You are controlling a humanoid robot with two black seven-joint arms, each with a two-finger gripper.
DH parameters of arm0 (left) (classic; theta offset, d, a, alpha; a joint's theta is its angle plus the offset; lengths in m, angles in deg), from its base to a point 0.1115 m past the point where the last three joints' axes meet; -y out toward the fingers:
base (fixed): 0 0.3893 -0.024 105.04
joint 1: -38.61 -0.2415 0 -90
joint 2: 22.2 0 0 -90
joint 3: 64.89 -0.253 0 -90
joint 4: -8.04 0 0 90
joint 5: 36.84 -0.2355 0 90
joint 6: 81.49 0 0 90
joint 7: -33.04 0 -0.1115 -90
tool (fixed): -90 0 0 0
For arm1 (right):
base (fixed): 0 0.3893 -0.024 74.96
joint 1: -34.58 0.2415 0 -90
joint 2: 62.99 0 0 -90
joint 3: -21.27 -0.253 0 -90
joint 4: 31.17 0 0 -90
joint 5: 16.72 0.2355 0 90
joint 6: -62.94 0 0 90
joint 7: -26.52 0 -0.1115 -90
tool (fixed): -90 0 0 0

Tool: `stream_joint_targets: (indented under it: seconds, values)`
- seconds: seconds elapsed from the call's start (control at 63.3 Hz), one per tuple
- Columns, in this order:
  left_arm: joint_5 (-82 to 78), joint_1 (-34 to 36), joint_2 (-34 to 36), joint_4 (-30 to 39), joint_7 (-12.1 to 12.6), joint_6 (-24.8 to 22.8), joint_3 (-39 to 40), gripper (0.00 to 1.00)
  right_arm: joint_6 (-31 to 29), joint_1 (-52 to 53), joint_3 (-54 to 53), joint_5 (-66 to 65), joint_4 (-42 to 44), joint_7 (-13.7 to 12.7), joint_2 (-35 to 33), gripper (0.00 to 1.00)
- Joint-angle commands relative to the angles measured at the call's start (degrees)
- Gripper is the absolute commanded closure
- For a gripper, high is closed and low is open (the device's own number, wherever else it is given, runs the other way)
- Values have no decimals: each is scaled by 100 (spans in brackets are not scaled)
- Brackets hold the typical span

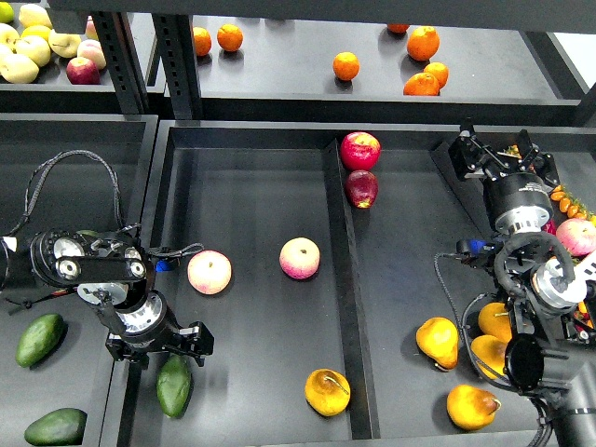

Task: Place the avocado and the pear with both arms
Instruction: 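Lower the open left gripper over the dark green avocado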

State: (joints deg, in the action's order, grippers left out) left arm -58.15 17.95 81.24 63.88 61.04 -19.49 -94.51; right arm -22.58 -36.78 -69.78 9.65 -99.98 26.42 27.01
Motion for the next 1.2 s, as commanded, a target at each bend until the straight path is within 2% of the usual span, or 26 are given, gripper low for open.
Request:
stream_joint_targets:
  seconds: [0.0,0.584,1.185]
  values:
    - [5,-52,-105,-134,0,0,0,0,-9,0,0,0,-1,-8,0,0]
    - [-22,-579,-439,-793,0,0,9,0,-44,-35,0,0,8,-34,0,0]
    - [-39,-737,-667,-1154,0,0,9,3,-88,-62,0,9,8,-34,0,0]
